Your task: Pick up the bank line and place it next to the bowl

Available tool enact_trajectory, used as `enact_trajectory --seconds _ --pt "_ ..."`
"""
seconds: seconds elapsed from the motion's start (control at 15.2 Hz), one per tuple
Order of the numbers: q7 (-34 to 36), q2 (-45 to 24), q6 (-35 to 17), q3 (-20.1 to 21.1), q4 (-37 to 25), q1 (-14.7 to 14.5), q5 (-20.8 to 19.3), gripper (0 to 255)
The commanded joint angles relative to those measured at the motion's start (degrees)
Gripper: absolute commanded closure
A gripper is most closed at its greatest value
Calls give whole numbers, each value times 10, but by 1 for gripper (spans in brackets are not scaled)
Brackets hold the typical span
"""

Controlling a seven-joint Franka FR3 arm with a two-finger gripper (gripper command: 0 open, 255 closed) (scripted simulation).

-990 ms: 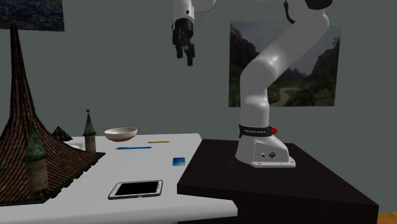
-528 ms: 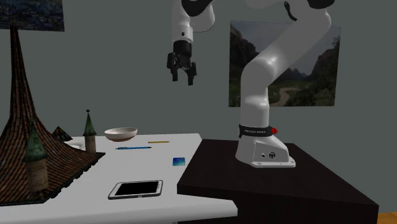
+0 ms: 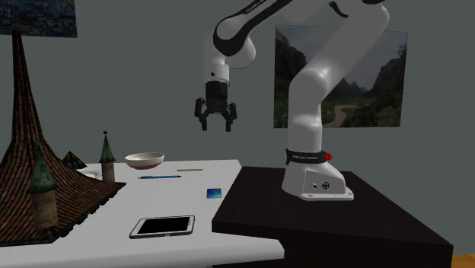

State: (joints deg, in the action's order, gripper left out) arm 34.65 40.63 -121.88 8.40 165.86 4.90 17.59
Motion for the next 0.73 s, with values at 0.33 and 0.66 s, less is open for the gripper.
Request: enact_trajectory --seconds 0.33,0.66 --pt "104 -154 -217 54 55 -1 82 0" --pt "142 -326 -390 71 51 -22 172 0"
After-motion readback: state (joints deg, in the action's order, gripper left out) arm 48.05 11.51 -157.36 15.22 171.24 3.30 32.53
